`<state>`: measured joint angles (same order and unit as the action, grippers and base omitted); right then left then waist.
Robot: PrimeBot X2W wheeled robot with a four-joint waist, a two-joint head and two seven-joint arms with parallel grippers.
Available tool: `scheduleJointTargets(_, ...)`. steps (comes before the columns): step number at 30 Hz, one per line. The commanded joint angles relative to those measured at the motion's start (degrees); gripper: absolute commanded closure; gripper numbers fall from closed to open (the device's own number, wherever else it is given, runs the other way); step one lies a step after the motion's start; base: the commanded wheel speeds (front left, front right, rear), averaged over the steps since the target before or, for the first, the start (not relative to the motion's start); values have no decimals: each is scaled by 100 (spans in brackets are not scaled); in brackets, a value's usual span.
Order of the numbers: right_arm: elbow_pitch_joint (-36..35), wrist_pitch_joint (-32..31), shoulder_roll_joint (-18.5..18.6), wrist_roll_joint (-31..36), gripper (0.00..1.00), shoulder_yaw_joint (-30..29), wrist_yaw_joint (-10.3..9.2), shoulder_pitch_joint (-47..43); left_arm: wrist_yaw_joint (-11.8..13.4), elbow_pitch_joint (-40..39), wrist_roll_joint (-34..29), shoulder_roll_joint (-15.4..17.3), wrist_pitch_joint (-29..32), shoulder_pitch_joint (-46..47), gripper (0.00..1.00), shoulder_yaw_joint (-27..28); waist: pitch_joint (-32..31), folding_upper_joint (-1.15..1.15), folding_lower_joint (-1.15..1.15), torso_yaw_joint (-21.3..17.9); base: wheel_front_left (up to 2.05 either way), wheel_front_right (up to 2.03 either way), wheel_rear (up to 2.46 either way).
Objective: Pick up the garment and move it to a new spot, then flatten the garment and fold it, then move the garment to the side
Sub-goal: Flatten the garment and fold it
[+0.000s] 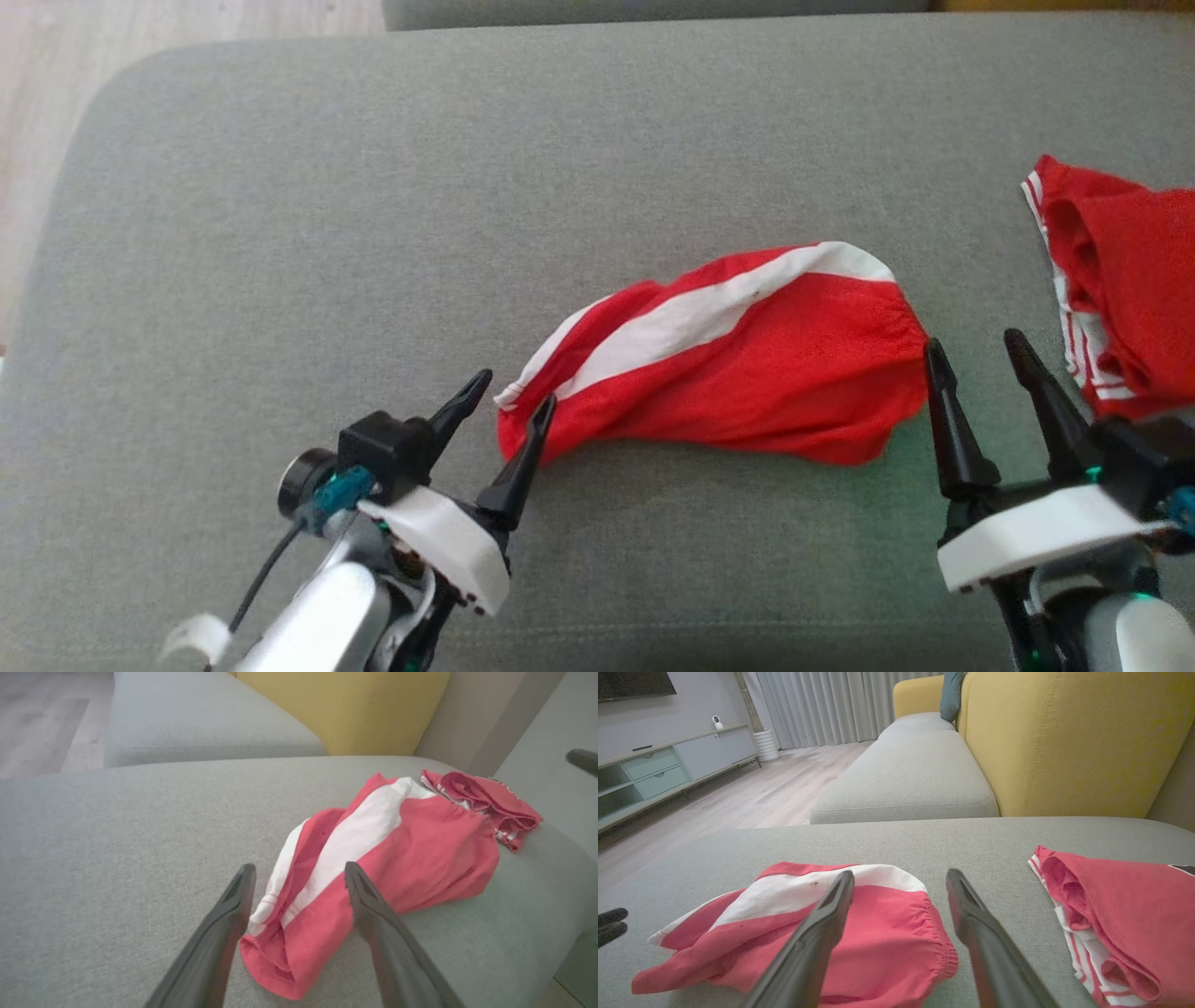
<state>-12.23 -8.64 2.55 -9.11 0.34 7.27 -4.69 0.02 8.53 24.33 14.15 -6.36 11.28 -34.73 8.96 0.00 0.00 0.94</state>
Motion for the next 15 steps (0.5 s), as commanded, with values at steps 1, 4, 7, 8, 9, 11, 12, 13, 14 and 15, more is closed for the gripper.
scheduleJointTargets(1, -190, 37, 32, -39, 0, 156, 22, 242, -16, 45, 22, 59, 2, 333, 0, 205, 76, 0, 0, -88, 0, 0, 0)
scheduleJointTargets(4, -169, 46, 32, -45, 0, 150, 22, 264, -35, 385, 54, 32, 42, 468, 0, 225, 132, 0, 0, -145, 0, 0, 0)
scheduleJointTargets(7, -146, 68, 32, -64, 0, 147, 22, 289, -171, 862, 184, -9, 149, 666, 53, 240, 209, 0, 0, -221, 0, 0, 0)
scheduleJointTargets(8, -141, 78, 32, -75, 0, 138, 22, 293, -204, 976, 199, -13, 138, 748, 100, 253, 229, 0, 0, -234, 0, 0, 0)
scheduleJointTargets(9, -140, 87, 32, -85, 0, 131, 22, 297, -237, 1092, 220, -20, 111, 834, 100, 274, 252, 0, 0, -248, 0, 0, 0)
scheduleJointTargets(11, -126, 99, 32, -113, 0, 117, 22, 304, -289, 1323, 269, -41, 42, 1010, 100, 330, 284, 0, 0, -268, 0, 0, 0)
scheduleJointTargets(12, -118, 105, 32, -132, 0, 117, 22, 311, -307, 1437, 310, -64, 0, 1097, 100, 373, 297, 0, 0, -275, 0, 0, 0)
scheduleJointTargets(13, -108, 110, 32, -137, 0, 119, 22, 318, -325, 1554, 339, -80, -47, 1190, 100, 412, 306, 0, 0, -283, 0, 0, 0)
scheduleJointTargets(14, -94, 111, 32, -151, 0, 122, 22, 324, -338, 1683, 364, -94, -82, 1277, 100, 444, 311, 0, 0, -292, 0, 0, 0)
scheduleJointTargets(15, -80, 112, 32, -157, 0, 126, 22, 332, -361, 1817, 420, -128, -107, 1355, 100, 481, 316, 0, 0, -299, 0, 0, 0)
